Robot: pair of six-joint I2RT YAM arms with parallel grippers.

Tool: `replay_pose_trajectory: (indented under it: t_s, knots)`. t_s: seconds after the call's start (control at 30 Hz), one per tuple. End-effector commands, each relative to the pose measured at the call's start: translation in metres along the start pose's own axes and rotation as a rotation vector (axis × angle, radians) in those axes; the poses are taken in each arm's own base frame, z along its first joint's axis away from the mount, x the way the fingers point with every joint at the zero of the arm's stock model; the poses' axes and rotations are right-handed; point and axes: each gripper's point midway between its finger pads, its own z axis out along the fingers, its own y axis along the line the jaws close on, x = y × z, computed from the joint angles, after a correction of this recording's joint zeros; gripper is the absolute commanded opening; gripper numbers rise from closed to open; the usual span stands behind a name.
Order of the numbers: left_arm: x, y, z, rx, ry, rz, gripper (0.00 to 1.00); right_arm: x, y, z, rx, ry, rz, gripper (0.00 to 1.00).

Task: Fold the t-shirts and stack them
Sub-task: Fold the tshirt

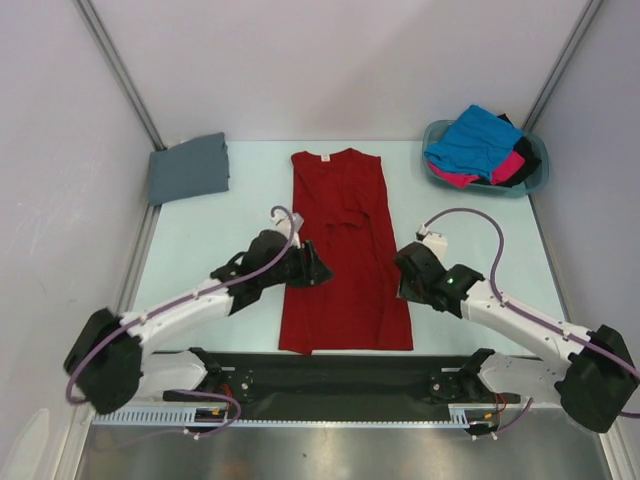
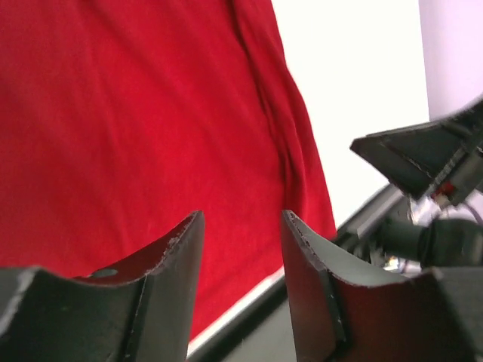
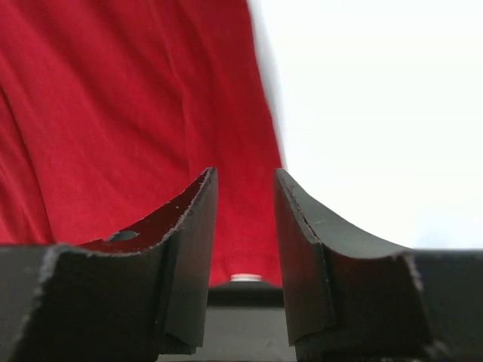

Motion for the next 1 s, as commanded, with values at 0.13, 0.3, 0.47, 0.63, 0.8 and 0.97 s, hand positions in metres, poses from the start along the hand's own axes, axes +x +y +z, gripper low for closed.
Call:
replay_pose_trajectory:
  t_s: [0.13, 0.3, 0.47, 0.63, 0.8, 0.97]
  knots:
    - [-0.069, -0.019, 0.085, 0.032, -0.069, 0.057, 0.48, -0.086, 0.007, 0.017, -0.058, -0.15, 0.064, 0.38]
    - [-0.137, -0.019, 0.131, 0.089, -0.134, 0.003, 0.48, -0.117, 0.007, 0.029, -0.081, -0.148, 0.064, 0.37]
    - [-0.204, 0.016, 0.178, 0.018, -0.186, 0.015, 0.5, -0.117, 0.01, 0.053, -0.098, -0.088, 0.042, 0.35]
    - [-0.243, 0.053, 0.209, -0.013, -0.218, 0.003, 0.51, -0.113, 0.021, 0.071, -0.147, -0.034, 0.047, 0.33]
    - [-0.267, 0.08, 0.239, -0.013, -0.212, -0.036, 0.48, -0.109, 0.029, 0.09, -0.163, 0.025, 0.039, 0.31]
    - [-0.281, 0.082, 0.251, -0.002, -0.208, -0.043, 0.48, -0.11, 0.034, 0.101, -0.178, 0.055, 0.035, 0.28]
